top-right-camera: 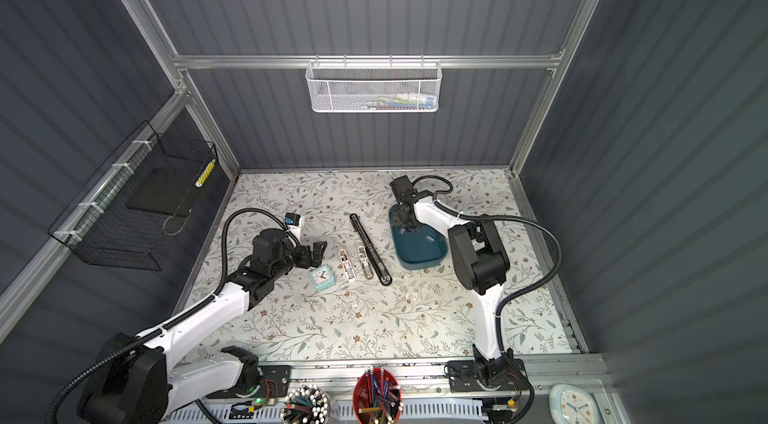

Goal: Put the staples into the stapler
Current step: 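Lower the right gripper onto a white staple strip in the teal tray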

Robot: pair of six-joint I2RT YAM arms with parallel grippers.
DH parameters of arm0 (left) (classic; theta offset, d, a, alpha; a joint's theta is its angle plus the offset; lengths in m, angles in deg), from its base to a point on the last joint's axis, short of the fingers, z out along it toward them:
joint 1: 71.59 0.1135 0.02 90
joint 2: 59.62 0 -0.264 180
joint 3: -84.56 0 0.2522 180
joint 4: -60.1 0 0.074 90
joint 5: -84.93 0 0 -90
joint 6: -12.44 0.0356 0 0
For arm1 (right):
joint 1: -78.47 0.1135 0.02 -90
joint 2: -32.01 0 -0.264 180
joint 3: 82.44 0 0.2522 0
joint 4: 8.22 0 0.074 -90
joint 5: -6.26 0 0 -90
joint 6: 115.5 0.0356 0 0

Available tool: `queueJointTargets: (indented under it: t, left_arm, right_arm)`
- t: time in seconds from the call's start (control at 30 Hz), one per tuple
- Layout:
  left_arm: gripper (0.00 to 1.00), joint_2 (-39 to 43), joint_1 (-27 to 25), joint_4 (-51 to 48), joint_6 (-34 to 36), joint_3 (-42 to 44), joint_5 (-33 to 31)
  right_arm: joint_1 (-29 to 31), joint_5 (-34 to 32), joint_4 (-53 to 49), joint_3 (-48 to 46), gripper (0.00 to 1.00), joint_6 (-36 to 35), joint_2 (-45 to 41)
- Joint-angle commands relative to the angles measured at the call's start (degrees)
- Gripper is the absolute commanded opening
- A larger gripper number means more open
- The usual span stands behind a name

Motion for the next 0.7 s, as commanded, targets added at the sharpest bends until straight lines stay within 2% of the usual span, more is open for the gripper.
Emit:
queueJointTargets:
  t: [0.0, 0.33, 0.67]
  left_arm:
    - [1.00, -1.89, -0.11, 0.93, 0.88, -1.71, 1.65]
    - [1.00, -4.32, -0.11, 2.90, 1.95, -2.64, 3.84]
    - [1.00, -2.14, -0.11, 3.43, 2.21, -1.42, 3.94]
  right_arm:
    - [0.83, -3.94, -3.66, 1.91, 0.37, 0.67, 1.99]
    - [2.32, -8.17, -6.89, 3.65, 0.38, 0.14, 4.64]
    - [3.01, -9.63, -7.67, 1.93, 0.27, 0.37, 3.58]
